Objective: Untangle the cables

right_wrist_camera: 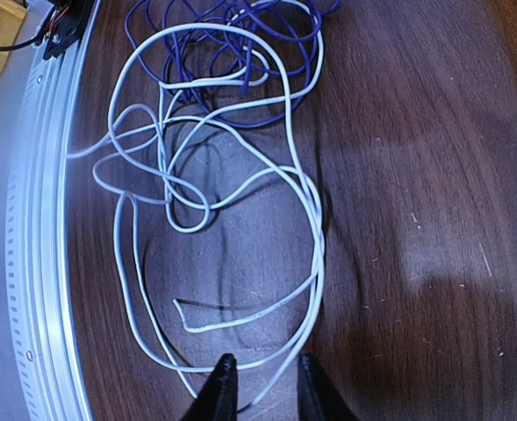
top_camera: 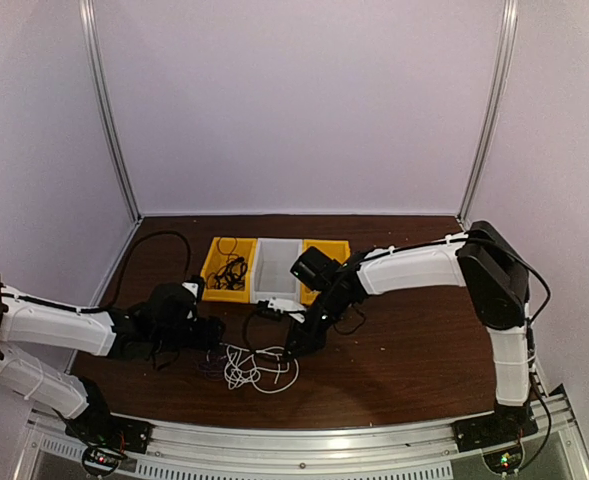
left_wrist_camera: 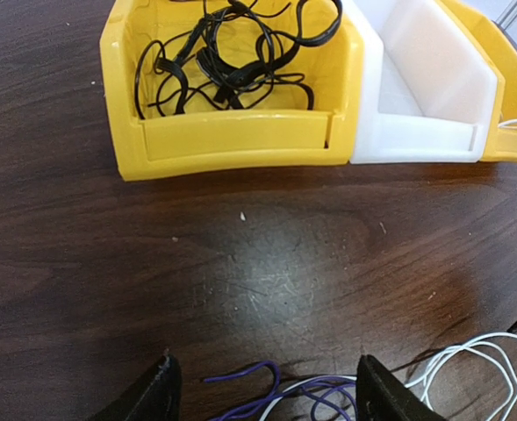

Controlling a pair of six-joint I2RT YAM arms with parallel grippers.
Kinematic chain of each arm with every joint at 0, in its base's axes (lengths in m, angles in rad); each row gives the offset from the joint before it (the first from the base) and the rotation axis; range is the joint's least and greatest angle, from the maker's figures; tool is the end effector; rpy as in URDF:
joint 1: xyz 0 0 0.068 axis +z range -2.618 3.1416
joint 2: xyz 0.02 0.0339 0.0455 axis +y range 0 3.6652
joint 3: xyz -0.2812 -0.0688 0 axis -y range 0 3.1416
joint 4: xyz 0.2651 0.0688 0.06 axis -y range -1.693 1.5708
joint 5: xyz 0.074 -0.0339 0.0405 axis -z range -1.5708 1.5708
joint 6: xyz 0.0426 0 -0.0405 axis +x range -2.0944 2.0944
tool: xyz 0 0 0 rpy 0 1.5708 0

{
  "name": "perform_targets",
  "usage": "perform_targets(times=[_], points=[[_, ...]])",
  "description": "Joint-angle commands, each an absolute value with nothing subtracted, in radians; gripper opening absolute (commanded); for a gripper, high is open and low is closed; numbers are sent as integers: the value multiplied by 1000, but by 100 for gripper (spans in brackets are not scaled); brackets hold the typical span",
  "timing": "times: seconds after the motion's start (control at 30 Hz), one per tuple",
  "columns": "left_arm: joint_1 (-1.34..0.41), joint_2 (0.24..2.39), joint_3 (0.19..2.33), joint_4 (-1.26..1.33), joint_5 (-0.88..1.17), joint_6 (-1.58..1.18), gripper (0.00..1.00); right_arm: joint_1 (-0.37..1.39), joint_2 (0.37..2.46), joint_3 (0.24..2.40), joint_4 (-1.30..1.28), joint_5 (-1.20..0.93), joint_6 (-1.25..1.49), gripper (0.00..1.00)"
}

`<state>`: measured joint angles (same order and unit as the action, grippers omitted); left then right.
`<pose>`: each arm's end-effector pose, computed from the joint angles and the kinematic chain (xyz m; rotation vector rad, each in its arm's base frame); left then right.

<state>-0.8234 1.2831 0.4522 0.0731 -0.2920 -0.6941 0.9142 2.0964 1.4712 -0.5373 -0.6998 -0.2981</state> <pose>0.1766 -0.1726 0.1489 0.0033 2.3297 -0.4405 0.2551 0.3759 0.1524 -1.7387 2.1432 1.1297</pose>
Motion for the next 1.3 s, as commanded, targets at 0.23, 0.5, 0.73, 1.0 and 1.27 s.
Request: perform_targets(times=[0.23,0.5,0.73,1.0,1.27], points=[[-817,1149,346,406,86,-517,73,922,2023,1538,-597,-720,-340,0],[-824,1169,370,610,344,-419,73,921,1884,1624,-656,-770,-387,0],[-829,1346,427,759,430,-425,66,920,1817,1675,-669,-770,-404,0],[-831,1529,469,793,323,-465,26,918,1765,1754,-741,-804,-468,0],[-831,1615,438,775,256,-496,9,843,1620,2009,-766,-851,-503,0]])
